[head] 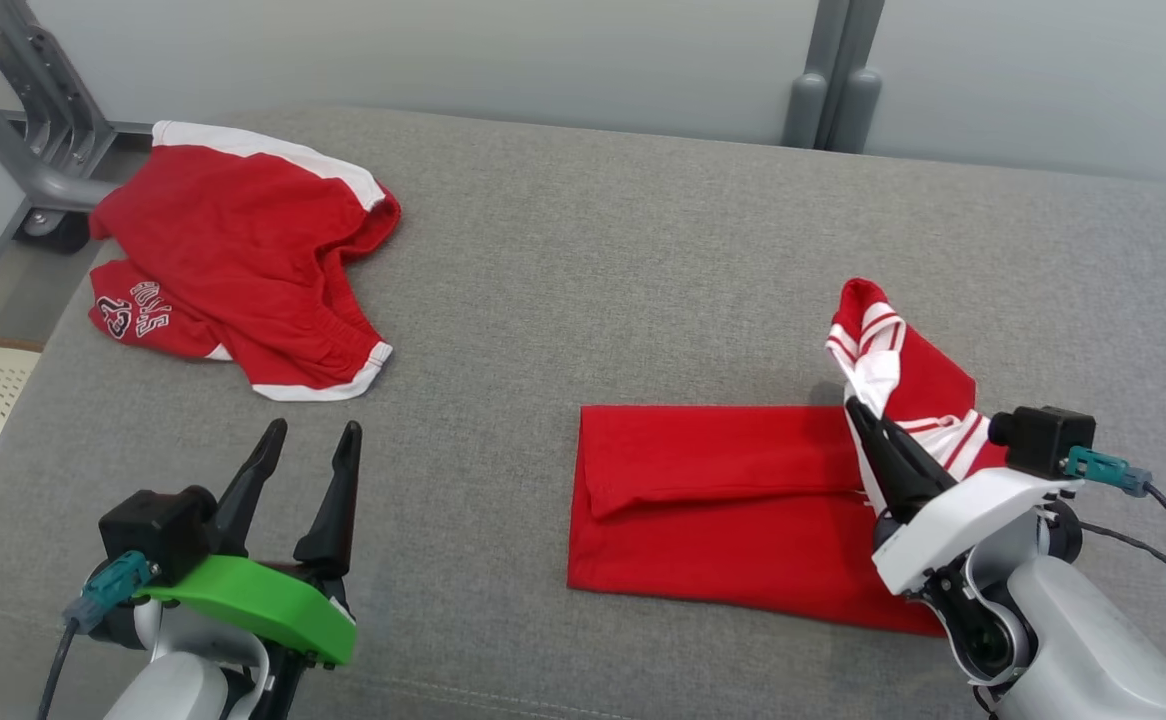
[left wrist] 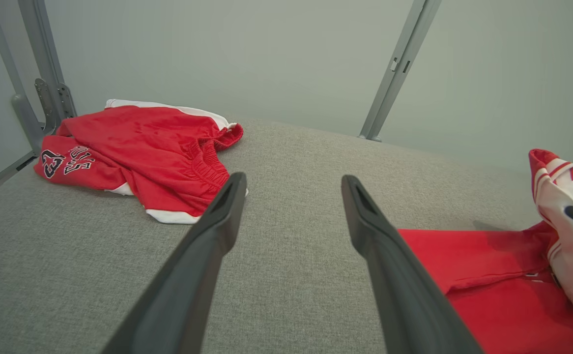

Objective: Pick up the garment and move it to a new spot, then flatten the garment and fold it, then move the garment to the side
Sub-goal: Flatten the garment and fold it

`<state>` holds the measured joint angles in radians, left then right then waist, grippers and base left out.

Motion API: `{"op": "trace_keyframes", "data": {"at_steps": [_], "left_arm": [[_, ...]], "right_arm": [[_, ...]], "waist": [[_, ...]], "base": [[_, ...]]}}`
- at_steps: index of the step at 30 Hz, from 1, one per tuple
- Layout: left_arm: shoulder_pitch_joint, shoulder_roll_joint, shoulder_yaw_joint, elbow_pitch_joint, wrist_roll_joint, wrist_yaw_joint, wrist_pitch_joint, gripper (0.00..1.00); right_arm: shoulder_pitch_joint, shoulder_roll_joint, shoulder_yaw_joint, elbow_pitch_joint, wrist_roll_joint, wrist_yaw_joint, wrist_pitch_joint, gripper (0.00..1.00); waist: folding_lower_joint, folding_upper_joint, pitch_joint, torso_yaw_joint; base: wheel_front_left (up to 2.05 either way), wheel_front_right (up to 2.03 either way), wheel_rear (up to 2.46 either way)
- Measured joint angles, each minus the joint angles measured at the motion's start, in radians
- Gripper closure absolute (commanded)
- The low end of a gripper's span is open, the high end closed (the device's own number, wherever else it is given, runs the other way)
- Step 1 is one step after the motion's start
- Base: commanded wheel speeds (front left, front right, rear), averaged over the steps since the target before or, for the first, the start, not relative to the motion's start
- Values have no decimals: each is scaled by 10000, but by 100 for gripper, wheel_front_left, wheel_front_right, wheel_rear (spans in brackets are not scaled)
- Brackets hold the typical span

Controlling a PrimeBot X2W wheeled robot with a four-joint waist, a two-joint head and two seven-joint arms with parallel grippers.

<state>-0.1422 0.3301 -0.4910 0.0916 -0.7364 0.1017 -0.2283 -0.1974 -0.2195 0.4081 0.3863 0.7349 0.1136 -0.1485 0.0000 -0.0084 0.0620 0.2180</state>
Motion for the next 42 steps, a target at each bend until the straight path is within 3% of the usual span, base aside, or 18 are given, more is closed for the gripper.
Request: {"op": "trace_keyframes", "data": {"at_steps": [18, 35, 36, 37, 38, 39, 42], "left_arm": [[0, -42, 4, 201, -15, 0, -2, 0], [0, -40, 92, 249, -46, 0, -15, 0], [0, -40, 90, 249, -46, 0, -15, 0], [0, -40, 90, 249, -46, 0, -15, 0], [0, -40, 86, 249, -46, 0, -15, 0], [0, -40, 84, 249, -46, 0, -15, 0], [0, -40, 82, 251, -46, 0, -15, 0]], "right_arm": [[-485, 855, 535, 451, -209, -376, 671, 100], [-759, 1275, 867, 1302, -217, -445, 717, 98], [-808, 1275, 869, 1363, -215, -445, 717, 84], [-842, 1279, 869, 1400, -215, -445, 717, 62], [-867, 1281, 871, 1432, -215, -445, 715, 5], [-880, 1285, 874, 1461, -215, -439, 711, 0], [-984, 1335, 907, 1480, -198, -391, 625, 0]], "waist": [[0, 0, 93, 1243], [0, 0, 188, 1409], [0, 0, 188, 1403], [0, 0, 187, 1397], [0, 0, 186, 1390], [0, 0, 186, 1385], [0, 0, 184, 1373]], "base": [[0, 0, 0], [0, 0, 0], [0, 0, 0], [0, 0, 0], [0, 0, 0], [0, 0, 0], [0, 0, 0]]}}
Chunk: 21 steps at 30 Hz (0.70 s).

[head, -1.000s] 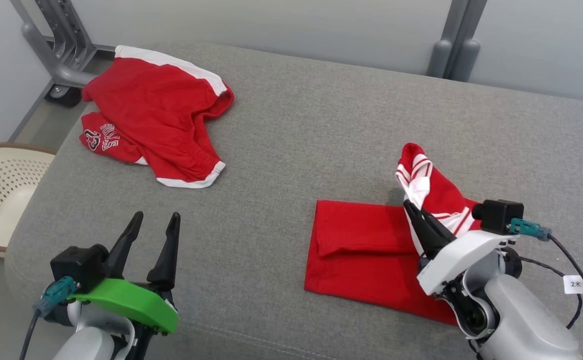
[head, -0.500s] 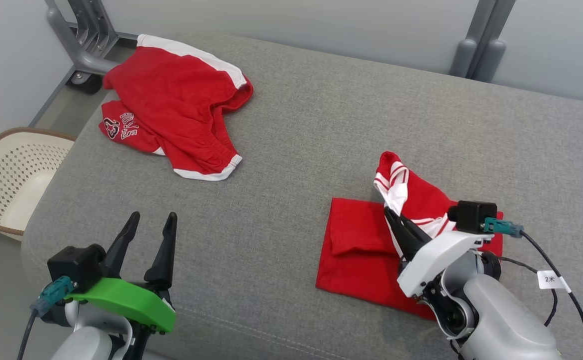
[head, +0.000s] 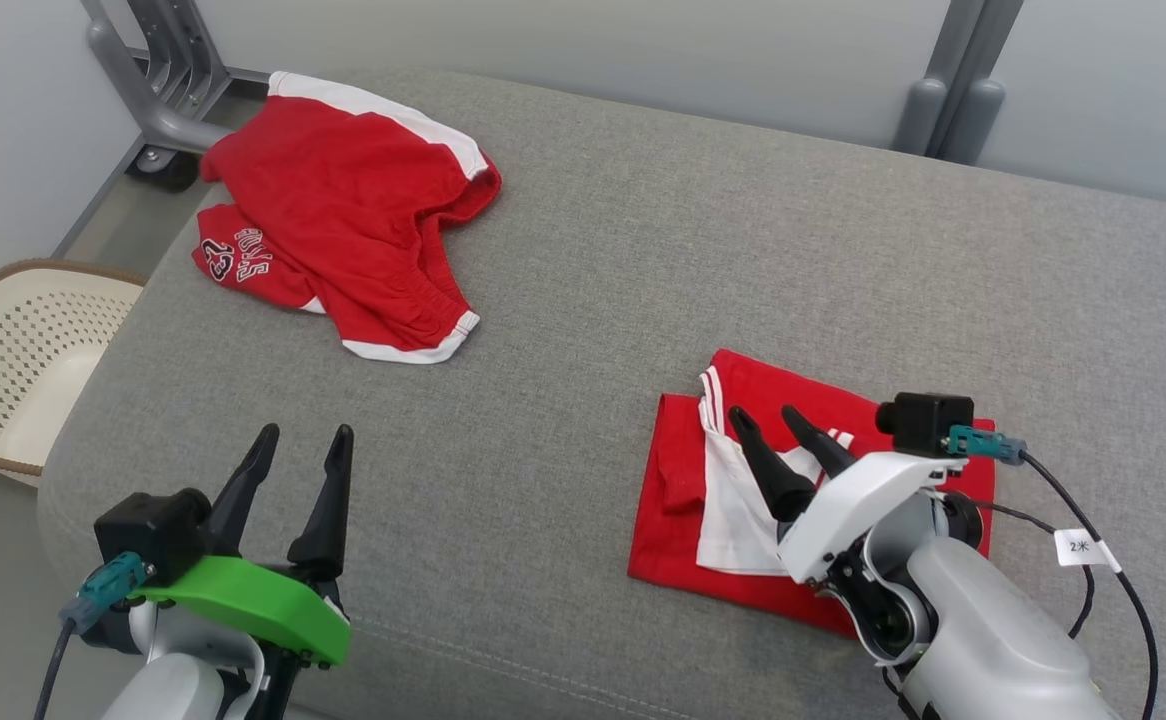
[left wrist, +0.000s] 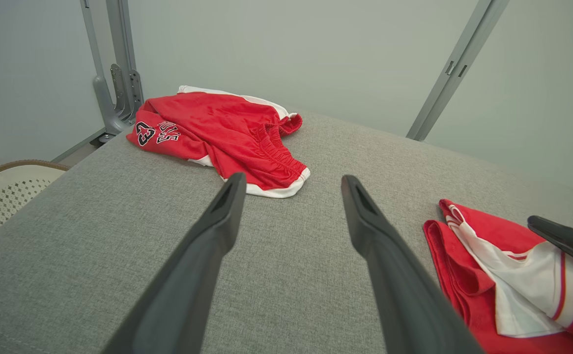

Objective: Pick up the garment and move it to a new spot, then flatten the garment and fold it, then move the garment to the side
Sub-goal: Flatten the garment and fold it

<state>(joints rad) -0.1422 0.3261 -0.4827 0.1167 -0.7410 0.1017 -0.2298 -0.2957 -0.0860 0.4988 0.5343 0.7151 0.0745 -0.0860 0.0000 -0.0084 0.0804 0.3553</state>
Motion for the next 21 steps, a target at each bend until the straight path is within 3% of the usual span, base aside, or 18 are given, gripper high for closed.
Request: {"op": "trace_keyframes", "data": {"at_steps": [6, 16, 21], "left_arm": [[0, 0, 0, 25, 0, 0, -2, 0], [45, 6, 228, 31, -23, 0, -15, 0], [189, 6, 274, 17, -23, 0, -17, 0]], "right_arm": [[-272, 173, 153, -171, 169, 222, -207, 0], [-522, 178, -194, -915, 533, 309, -915, 0], [-504, -458, -535, -974, 508, 309, -1028, 0]], "waist": [[0, 0, -25, -33], [0, 0, -81, -344], [1, 0, -120, -600]], "base": [[0, 0, 0], [0, 0, 0], [0, 0, 0]]}}
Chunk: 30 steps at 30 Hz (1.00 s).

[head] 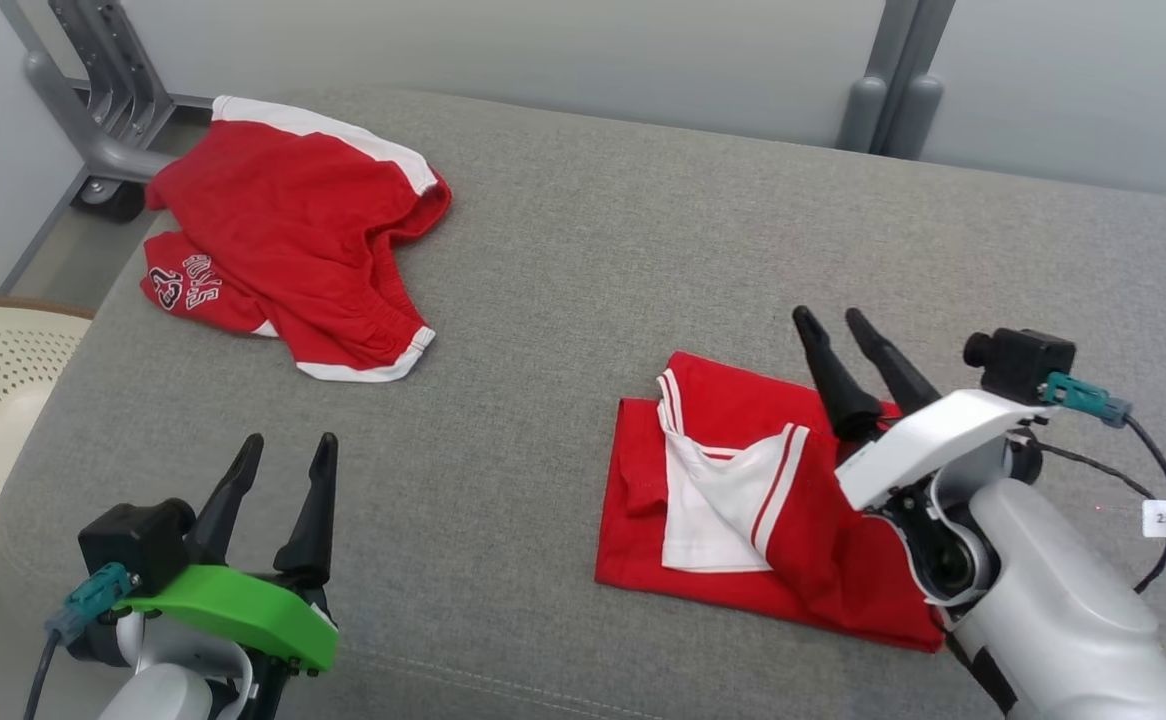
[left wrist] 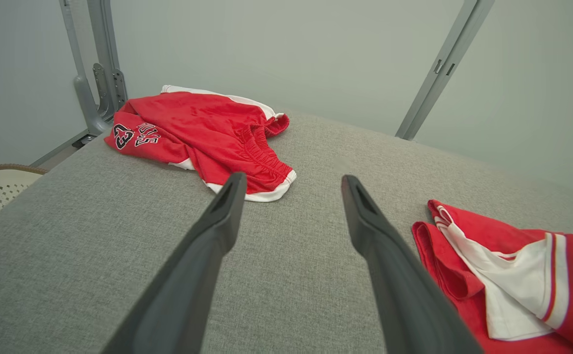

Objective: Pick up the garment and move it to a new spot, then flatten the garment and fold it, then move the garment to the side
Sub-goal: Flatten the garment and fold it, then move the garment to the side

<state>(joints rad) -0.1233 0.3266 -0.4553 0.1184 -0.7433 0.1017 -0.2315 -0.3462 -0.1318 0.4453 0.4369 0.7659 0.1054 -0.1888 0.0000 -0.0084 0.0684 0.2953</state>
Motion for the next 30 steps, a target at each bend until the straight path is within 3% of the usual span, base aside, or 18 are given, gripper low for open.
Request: {"op": "trace_keyframes", "data": {"at_steps": [11, 30], "left_arm": [[59, 0, 6, -169, 2, 0, -79, 0], [45, 21, -247, -311, 105, -2, -54, 0]], "right_arm": [[645, -1198, -591, 23, -353, -462, -100, 0], [1758, -809, -986, 1043, 811, -351, 23, 0]], "waist": [[0, 0, -48, -575], [0, 0, 433, -553]], "base": [[0, 0, 0], [0, 0, 0]]}}
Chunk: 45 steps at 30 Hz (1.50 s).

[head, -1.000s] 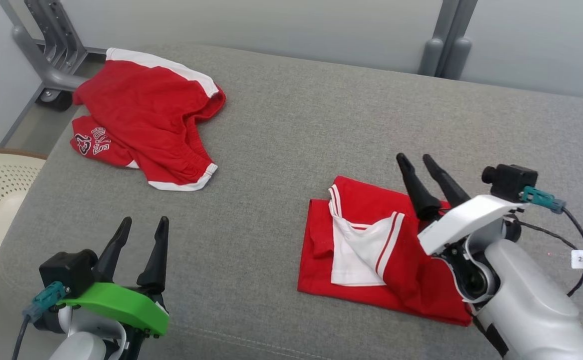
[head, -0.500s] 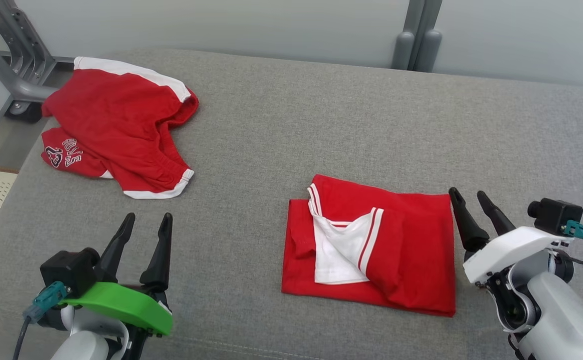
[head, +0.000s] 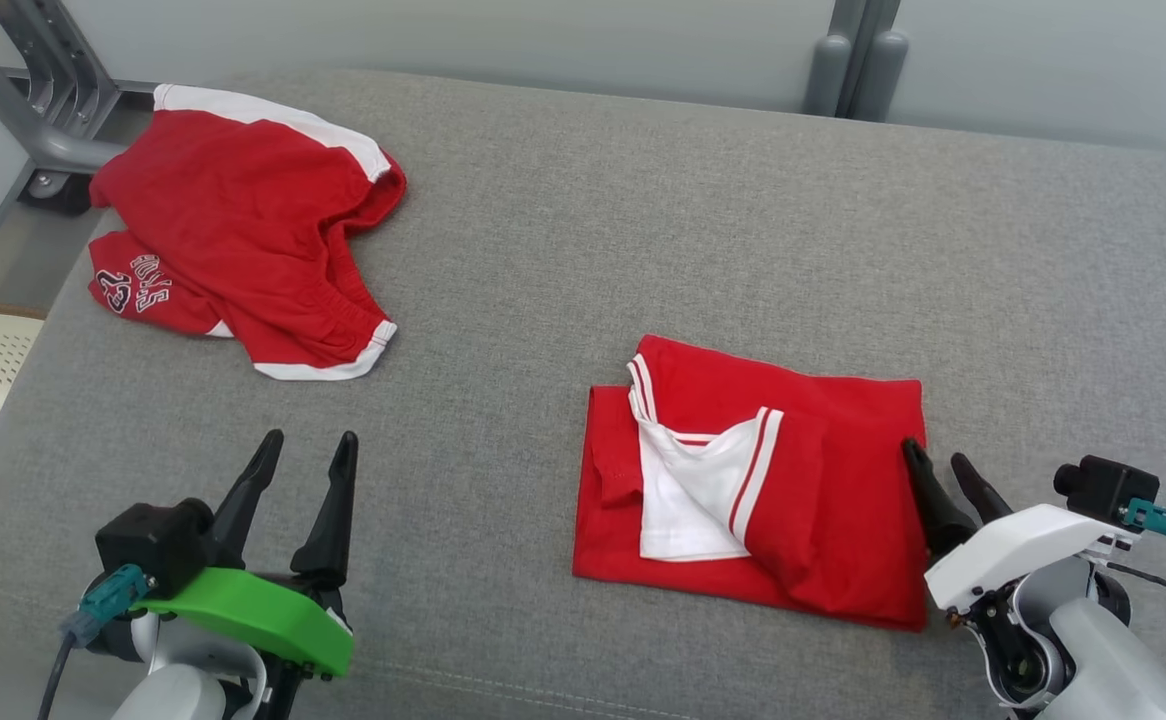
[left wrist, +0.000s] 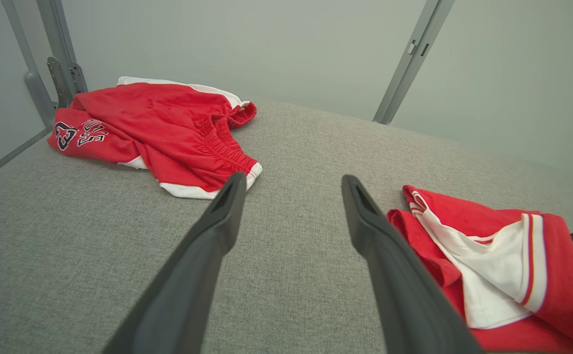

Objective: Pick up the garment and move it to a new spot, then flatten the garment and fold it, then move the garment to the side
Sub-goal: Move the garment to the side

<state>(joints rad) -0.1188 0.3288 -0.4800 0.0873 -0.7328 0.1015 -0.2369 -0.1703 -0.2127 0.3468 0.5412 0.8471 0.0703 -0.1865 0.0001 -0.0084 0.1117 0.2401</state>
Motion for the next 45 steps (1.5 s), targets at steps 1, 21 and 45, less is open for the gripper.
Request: {"op": "trace_keyframes", "data": {"at_steps": [1, 21, 45], "left_arm": [[-4, 2, -12, 4, 0, -2, 0, 0], [-31, 13, 54, 77, -2, -2, 73, 0], [6, 8, 251, 196, -8, -2, 58, 0]], "right_arm": [[-1, 21, -10, 21, 54, 0, 13, 0], [-110, 558, -198, 819, 1135, 339, 525, 100], [-1630, -276, 476, -247, 184, 479, 148, 100]], "waist": [[0, 0, 12, 23], [0, 0, 61, 244], [0, 0, -276, -561]], "base": [[0, 0, 0], [0, 0, 0], [0, 0, 0]]}}
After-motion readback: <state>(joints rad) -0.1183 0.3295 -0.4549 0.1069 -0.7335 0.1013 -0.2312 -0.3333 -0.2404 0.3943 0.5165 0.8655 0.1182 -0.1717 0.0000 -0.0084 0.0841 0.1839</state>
